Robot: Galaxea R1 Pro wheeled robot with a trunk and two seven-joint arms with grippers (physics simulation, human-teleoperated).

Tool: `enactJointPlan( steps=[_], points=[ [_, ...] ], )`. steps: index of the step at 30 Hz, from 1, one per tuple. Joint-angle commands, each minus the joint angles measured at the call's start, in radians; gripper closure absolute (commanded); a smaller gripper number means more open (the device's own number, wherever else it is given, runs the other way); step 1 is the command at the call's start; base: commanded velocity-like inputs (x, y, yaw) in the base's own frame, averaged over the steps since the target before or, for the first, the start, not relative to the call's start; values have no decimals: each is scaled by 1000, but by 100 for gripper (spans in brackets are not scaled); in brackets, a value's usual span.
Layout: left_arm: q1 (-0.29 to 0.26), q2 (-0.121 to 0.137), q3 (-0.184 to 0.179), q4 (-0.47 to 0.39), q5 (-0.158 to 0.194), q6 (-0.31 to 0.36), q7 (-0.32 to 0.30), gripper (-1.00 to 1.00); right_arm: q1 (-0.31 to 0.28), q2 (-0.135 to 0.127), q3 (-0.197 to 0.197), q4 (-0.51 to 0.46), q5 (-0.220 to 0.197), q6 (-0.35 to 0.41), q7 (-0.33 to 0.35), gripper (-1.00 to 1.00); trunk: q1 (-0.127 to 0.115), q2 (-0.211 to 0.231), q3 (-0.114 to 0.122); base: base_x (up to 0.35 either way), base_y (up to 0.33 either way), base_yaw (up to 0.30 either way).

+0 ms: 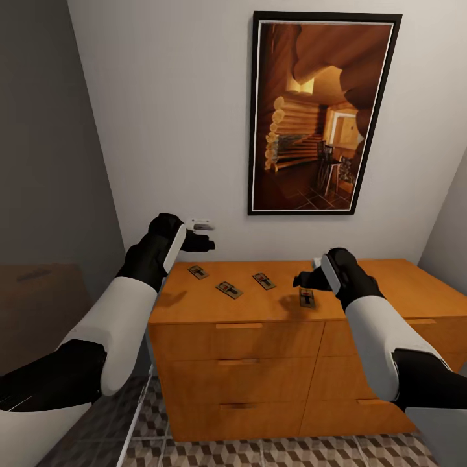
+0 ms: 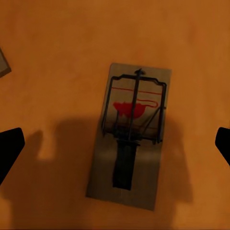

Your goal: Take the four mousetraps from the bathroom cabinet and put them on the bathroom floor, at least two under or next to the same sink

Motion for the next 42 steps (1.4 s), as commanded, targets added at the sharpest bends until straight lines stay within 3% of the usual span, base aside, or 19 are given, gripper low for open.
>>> enactJointPlan(
  steps=[1, 13, 42],
  points=[
    [-1, 0, -1, -1, 0, 4, -2, -100, -1, 0, -4, 5, 0, 4, -2, -100, 0, -1, -1, 0, 0, 0],
    [-1, 0, -1, -1, 0, 4, -2, -100, -1, -2, -10, 85, -1, 4, -2, -100, 0, -1, -1, 0, 0, 0],
    [-1, -1, -1, -1, 1, 4, -2, -100, -1, -2, -10, 101, 0, 4, -2, -100, 0, -1, -1, 0, 0, 0]
  ],
)
